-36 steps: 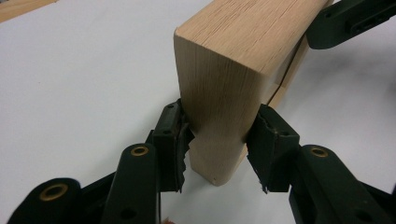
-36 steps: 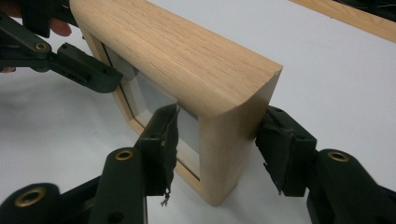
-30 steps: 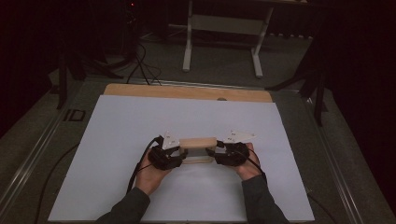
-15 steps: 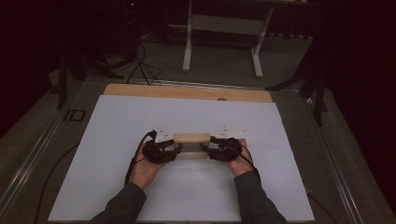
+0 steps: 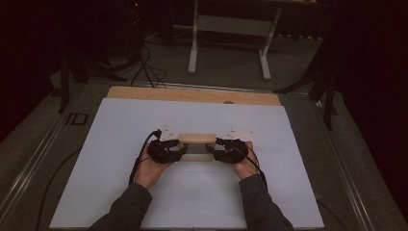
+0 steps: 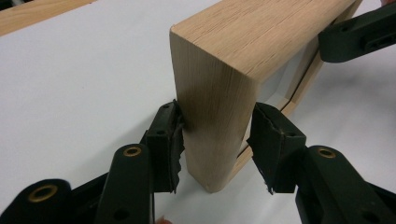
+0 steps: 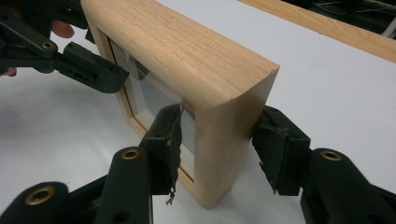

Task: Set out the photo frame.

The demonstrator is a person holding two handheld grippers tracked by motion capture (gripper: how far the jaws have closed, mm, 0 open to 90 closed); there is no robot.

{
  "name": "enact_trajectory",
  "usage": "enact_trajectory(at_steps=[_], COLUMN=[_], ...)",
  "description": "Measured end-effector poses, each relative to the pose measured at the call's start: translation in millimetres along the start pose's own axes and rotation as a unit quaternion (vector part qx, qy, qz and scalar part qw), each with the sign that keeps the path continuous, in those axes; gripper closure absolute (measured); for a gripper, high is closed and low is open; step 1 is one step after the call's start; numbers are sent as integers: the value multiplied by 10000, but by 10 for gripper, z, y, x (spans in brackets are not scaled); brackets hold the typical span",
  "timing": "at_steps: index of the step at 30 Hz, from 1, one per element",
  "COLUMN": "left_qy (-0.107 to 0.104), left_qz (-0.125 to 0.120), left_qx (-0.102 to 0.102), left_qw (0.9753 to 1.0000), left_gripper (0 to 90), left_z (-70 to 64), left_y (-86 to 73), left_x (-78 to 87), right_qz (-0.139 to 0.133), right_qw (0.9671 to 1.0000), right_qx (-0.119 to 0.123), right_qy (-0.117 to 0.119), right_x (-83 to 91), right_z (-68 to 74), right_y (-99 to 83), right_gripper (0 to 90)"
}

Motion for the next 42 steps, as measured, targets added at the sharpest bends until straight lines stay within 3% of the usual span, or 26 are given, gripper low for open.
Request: enact_trajectory(at_steps=[14, 22, 30, 42], left_qy=[76, 10, -11, -63], left_qz=[44, 33, 75, 163], left_qx=[286, 460, 481, 590], left_qw=[9996, 9989, 9988, 9981], left_gripper=[533, 527, 520, 544], left_z=[98, 140, 154, 168], left_y=[4, 14, -6, -73], left_x=[-22, -61, -82, -132], right_qz=[-28, 17, 38, 63], right_qw=[10000, 9999, 9996, 9992], right_qx=[-85, -139, -282, -393], right_qy=[-38, -21, 80, 84], right_x=[-120, -156, -152, -157], right_z=[-35, -84, -116, -161], right_y=[77, 105, 47, -65], right_gripper=[511, 498, 474, 594])
Point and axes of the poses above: each handheld gripper's, and its own axes: x roughly backward along the jaws, y roughly out of its top, z roughly to its left, the point moved 5 cm from there along -x, roughly forward along the jaws, and after that the axes turned 13 degrees about y, right-handed, at the moved point
